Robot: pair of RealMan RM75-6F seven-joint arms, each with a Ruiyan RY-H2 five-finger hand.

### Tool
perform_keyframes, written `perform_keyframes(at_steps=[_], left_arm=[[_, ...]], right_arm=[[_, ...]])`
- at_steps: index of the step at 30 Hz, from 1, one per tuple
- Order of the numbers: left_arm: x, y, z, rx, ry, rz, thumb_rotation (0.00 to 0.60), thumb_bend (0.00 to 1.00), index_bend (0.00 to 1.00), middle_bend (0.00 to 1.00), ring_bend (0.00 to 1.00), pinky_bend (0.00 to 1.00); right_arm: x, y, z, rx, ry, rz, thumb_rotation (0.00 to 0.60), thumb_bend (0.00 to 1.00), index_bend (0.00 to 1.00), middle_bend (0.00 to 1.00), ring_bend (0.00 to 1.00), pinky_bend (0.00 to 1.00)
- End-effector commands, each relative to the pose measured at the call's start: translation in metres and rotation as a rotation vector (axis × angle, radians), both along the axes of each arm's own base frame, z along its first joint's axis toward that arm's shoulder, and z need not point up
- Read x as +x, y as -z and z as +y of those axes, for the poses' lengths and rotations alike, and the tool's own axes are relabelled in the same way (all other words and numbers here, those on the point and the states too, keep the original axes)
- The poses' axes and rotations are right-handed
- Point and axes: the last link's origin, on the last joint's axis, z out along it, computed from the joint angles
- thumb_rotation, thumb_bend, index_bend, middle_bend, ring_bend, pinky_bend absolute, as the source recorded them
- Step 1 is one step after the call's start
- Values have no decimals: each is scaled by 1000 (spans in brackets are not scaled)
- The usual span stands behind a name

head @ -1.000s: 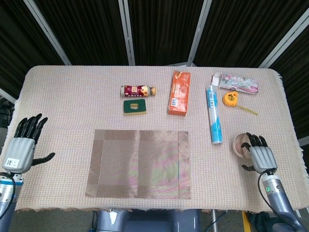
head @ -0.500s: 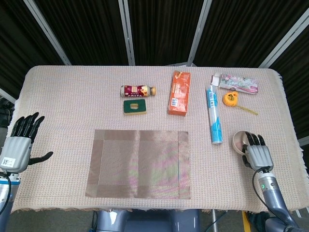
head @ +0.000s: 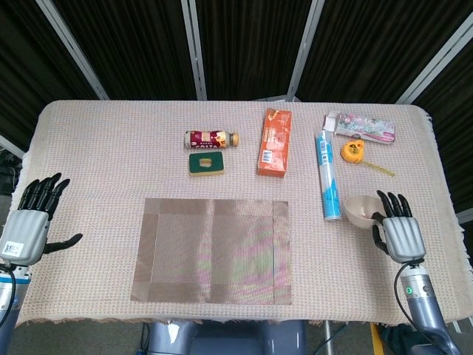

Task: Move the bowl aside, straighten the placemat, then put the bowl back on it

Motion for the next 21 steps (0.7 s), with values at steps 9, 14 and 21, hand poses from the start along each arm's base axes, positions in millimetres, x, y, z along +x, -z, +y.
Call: perform_keyframes(at_steps=[9,14,21], left_arm=[[-1,-4,2,-6,-3,-15,600,0,0,0,0,0],[-3,-4,3,-6,-13,-13,600,0,0,0,0,0],[-9,-4,7,-2,-38,0,600,0,0,0,0,0]], right_arm=[[80,-4,8,98,-287,-55,600,536,706,70,0,0],[111,27,-2,247,-391,-45,600,520,712,86,0,0],[155,61,-23,333,-510,-65,600,512,712,93,0,0]])
